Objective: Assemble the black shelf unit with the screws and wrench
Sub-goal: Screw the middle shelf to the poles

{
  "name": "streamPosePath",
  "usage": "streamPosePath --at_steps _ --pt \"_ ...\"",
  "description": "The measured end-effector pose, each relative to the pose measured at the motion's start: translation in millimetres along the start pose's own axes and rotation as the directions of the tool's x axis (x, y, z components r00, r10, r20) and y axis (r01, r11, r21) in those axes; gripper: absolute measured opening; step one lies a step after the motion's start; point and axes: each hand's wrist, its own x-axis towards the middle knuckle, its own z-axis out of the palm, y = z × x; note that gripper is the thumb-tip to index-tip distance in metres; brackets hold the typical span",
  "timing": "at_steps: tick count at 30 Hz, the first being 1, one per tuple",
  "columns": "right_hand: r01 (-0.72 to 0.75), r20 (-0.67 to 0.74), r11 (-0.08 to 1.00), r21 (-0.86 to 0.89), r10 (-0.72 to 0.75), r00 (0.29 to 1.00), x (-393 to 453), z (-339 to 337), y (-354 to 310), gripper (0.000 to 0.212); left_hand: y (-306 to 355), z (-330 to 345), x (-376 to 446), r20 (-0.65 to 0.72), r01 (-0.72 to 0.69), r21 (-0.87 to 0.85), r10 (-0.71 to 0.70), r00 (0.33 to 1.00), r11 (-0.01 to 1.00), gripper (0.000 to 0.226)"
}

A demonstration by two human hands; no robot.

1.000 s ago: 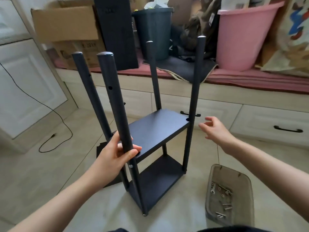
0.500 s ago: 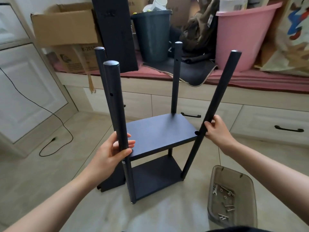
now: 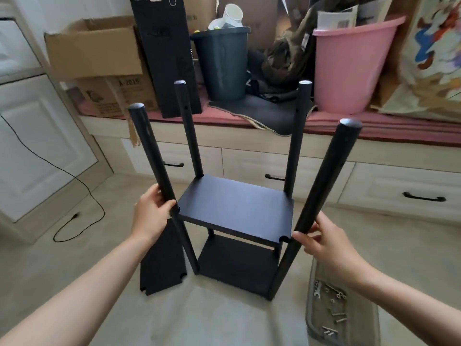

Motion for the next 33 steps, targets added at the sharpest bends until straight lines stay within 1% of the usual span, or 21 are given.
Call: streamPosePath --at_steps 2,5,10,12,14,15,16,17,18,19,20,21,23,24,26,27,28,30,31,32,33 --pt "0.015 0.059 0.999 -0.040 -0.012 0.998 -6 2 -2 0.037 2 5 9 -0.016 0.015 0.016 -0.015 1.000 1.000 0.032" --pt "0.011 0.130 0.999 -0.037 -0.006 0.991 -8 7 -5 0.034 3 12 23 -0.044 0.042 0.055 -0.040 0.998 0.998 0.032" --pt "0.022 0.160 0.998 -0.055 -0.013 0.987 -2 8 -8 0.037 4 23 28 -0.096 0.099 0.076 -0.091 0.991 0.992 0.027" --pt "0.026 0.167 0.997 -0.069 -0.014 0.986 -2 7 -7 0.039 5 28 21 -0.100 0.147 0.069 -0.140 0.985 0.987 0.027" --pt "0.012 0.165 0.998 -0.058 -0.003 0.986 -1 7 -6 0.038 6 35 7 -0.103 0.257 0.021 -0.254 0.962 0.966 0.040" --pt "0.003 0.165 0.999 -0.053 0.006 0.986 -1 6 -7 0.036 7 40 -1 -0.089 0.357 -0.044 -0.359 0.929 0.933 0.045" --pt "-0.005 0.171 0.999 -0.053 0.014 0.985 -1 6 -8 0.036 8 46 -9 -0.031 0.481 -0.127 -0.488 0.872 0.867 0.047" --pt "-0.008 0.183 0.998 -0.059 0.018 0.983 -2 4 -9 0.035 12 51 -18 0.078 0.602 -0.209 -0.600 0.796 0.771 0.046" --pt "-0.006 0.191 0.998 -0.066 0.019 0.981 -3 3 -11 0.035 17 56 -26 0.205 0.705 -0.256 -0.675 0.708 0.662 0.052" --pt "0.001 0.191 0.998 -0.067 0.012 0.982 -4 1 -13 0.034 23 60 -34 0.314 0.779 -0.255 -0.712 0.628 0.573 0.058" --pt "0.015 0.179 0.998 -0.053 -0.005 0.984 -6 -1 -16 0.033 30 64 -40 0.384 0.818 -0.231 -0.723 0.575 0.527 0.062" --pt "0.038 0.157 0.999 -0.028 -0.033 0.987 -7 -3 -20 0.032 38 68 -46 0.420 0.837 -0.196 -0.727 0.542 0.511 0.061" --pt "0.084 0.097 0.996 0.010 -0.085 0.992 -8 -8 -27 0.027 56 80 -54 0.457 0.854 -0.142 -0.732 0.505 0.501 0.049" --pt "0.090 0.077 0.996 0.016 -0.091 0.993 -7 -10 -30 0.025 65 87 -57 0.469 0.859 -0.132 -0.733 0.493 0.494 0.045" --pt "0.079 0.067 0.997 0.015 -0.080 0.995 -8 -12 -35 0.023 79 100 -60 0.480 0.862 -0.137 -0.728 0.489 0.488 0.053" --pt "0.077 0.066 0.997 0.012 -0.078 0.995 -8 -11 -36 0.023 84 107 -61 0.472 0.856 -0.146 -0.726 0.501 0.496 0.053" --pt "0.082 0.065 0.997 0.010 -0.082 0.995 -9 -11 -36 0.023 88 113 -64 0.451 0.848 -0.162 -0.726 0.519 0.505 0.047" --pt "0.103 0.058 0.995 0.005 -0.104 0.993 -12 -11 -35 0.024 88 125 -71 0.390 0.829 -0.205 -0.734 0.556 0.520 0.022" --pt "0.113 0.058 0.994 0.000 -0.112 0.992 -13 -12 -35 0.025 84 130 -76 0.358 0.819 -0.236 -0.737 0.573 0.522 0.014" --pt "0.120 0.063 0.993 -0.001 -0.120 0.991 -14 -13 -35 0.026 78 134 -80 0.334 0.810 -0.275 -0.738 0.586 0.518 0.014" --pt "0.130 0.073 0.992 -0.001 -0.129 0.989 -14 -14 -35 0.027 73 136 -83 0.315 0.799 -0.321 -0.739 0.596 0.508 0.021"
